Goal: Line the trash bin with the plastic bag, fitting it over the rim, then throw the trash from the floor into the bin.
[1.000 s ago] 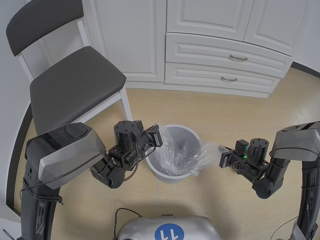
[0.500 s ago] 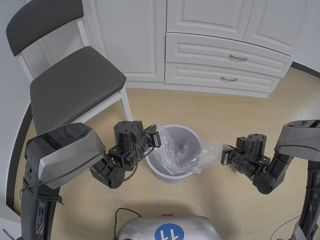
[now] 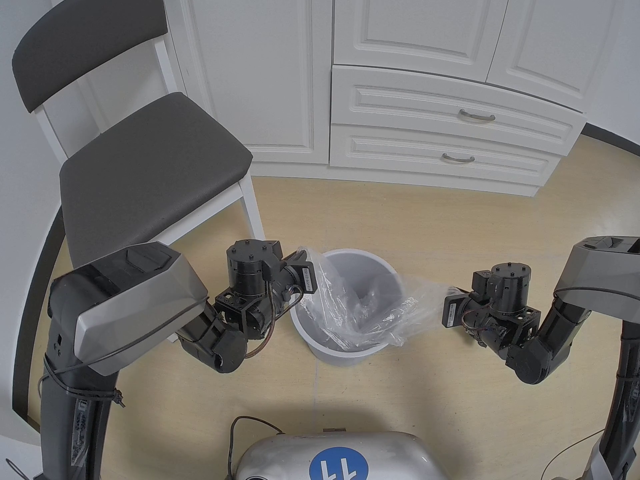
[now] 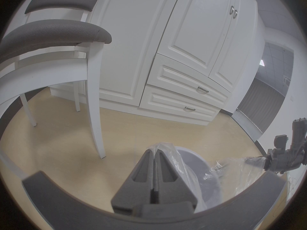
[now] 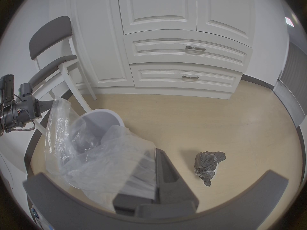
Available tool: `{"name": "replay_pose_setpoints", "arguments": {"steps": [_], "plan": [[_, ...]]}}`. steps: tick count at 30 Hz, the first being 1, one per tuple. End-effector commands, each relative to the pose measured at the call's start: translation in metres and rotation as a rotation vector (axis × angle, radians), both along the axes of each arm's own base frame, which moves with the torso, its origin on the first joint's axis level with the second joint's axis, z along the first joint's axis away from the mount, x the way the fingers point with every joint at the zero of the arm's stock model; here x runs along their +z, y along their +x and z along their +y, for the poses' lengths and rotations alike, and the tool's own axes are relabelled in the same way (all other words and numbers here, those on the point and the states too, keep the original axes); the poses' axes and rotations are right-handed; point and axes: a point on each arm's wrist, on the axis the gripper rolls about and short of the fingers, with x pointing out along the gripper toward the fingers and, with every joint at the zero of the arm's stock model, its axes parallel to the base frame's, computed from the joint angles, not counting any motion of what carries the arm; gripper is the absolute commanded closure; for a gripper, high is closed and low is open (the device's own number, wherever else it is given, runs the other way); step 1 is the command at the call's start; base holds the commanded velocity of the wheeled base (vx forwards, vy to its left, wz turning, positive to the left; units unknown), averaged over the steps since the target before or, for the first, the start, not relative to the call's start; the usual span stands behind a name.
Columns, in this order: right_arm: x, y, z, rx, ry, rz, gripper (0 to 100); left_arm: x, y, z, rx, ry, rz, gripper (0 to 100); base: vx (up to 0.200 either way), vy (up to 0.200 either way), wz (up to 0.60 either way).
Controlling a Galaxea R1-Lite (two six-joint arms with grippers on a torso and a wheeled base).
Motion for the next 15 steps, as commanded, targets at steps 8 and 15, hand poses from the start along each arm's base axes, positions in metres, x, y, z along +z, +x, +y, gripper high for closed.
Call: {"name": "replay_pose_setpoints", "arguments": {"steps": [8,15], "plan": [[0.0018,0.0015,0.0024,-0.041,-0.040,-0.014,100,-0.0030,0.0011,0.0005,0.024,0.050,-0.016,100,0.000,0.000,0.00],[0.0014,-0.0006,0.0040,-0.048,-0.069,-0.019,100,-0.0023,0.0006,0.0008,0.023,0.061,-0.020,100,0.000,0.000,0.00]]}}
